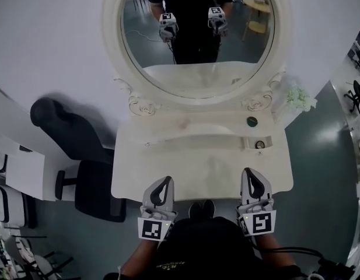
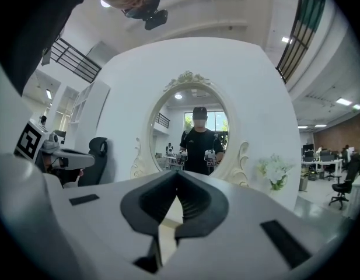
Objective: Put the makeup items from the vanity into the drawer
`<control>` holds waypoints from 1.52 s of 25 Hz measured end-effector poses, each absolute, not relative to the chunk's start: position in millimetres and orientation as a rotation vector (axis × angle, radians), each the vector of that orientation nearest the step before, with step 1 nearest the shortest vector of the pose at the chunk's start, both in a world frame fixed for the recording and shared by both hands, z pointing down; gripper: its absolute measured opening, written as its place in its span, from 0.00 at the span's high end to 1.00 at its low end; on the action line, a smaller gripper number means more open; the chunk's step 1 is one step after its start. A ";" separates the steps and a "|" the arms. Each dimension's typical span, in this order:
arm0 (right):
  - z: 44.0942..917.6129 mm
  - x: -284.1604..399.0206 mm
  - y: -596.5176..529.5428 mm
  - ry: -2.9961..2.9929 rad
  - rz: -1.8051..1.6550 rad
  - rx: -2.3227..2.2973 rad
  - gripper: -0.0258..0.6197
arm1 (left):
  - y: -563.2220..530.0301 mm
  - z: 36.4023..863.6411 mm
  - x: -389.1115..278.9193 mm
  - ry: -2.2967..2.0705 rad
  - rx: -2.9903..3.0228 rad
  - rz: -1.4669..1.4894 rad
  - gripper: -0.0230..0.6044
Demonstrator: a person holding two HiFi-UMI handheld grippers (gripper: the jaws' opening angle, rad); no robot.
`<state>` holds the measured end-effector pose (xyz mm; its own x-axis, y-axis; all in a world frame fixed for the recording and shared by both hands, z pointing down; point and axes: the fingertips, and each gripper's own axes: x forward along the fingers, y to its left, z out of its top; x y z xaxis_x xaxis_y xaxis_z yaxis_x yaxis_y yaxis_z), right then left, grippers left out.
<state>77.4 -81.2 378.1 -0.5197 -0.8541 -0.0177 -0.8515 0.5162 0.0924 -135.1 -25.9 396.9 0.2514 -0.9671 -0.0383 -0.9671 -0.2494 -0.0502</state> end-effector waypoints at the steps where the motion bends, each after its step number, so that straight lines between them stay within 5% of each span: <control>1: 378.6 76.0 -79.5 -2.718 -0.131 1.522 0.96 | -24.4 395.7 -135.2 1.881 -2.428 0.003 0.93; 38: 397.3 59.2 -64.3 -2.765 -0.106 1.473 0.96 | -9.2 395.1 -136.1 1.922 -2.400 0.009 0.93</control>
<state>59.2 -64.3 397.3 -0.5585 -0.8291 -0.0254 -0.8286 0.5563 0.0629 -136.1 -9.2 395.1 0.2195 -0.9745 -0.0468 -0.9749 -0.2172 -0.0489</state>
